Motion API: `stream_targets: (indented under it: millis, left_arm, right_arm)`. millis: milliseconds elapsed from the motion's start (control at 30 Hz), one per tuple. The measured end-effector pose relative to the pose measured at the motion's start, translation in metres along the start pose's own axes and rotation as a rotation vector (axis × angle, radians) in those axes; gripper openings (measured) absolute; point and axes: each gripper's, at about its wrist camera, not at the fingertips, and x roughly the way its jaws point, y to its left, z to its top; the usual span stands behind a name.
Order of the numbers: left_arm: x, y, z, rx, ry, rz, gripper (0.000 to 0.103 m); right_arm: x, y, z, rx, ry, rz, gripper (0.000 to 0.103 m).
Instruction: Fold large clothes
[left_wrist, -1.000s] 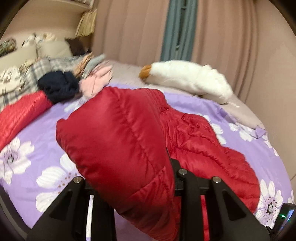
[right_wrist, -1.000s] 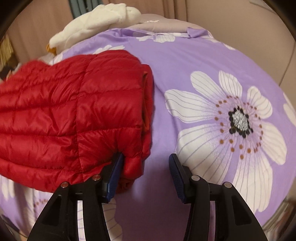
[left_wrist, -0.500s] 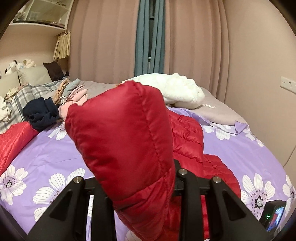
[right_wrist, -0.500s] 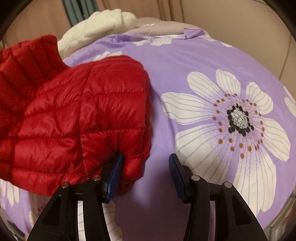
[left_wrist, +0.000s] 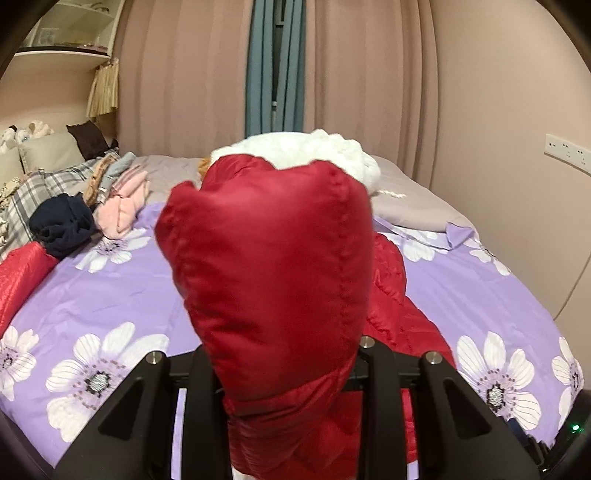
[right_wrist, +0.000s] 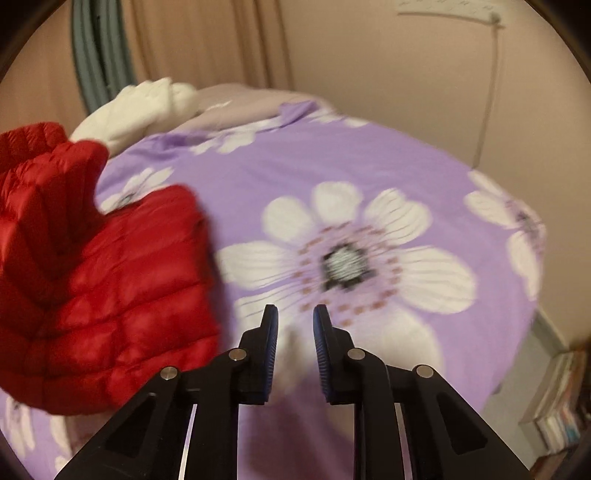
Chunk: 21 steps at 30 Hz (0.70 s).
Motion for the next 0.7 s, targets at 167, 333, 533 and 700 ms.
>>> stream_targets:
  millis: [167, 333, 533, 700]
  left_arm:
    - [0.009, -0.029, -0.009, 0.015, 0.038, -0.035, 0.031]
    - [0.027, -0.067, -0.022, 0.046, 0.098, -0.106, 0.031]
    - [0.041, -0.108, -0.049, 0.154, 0.143, -0.145, 0.033]
    - [0.061, -0.116, -0.061, 0.117, 0.243, -0.213, 0.039]
  right_arm:
    - [-0.012, -0.024, 0.006, 0.078, -0.049, -0.08, 0.022]
    - [-0.023, -0.049, 0.016, 0.125, -0.081, -0.151, 0.022]
    - [-0.027, -0.073, 0.027, 0.189, -0.078, -0.156, 0.022]
    - [-0.031, -0.077, 0.033, 0.21, -0.096, -0.155, 0.022]
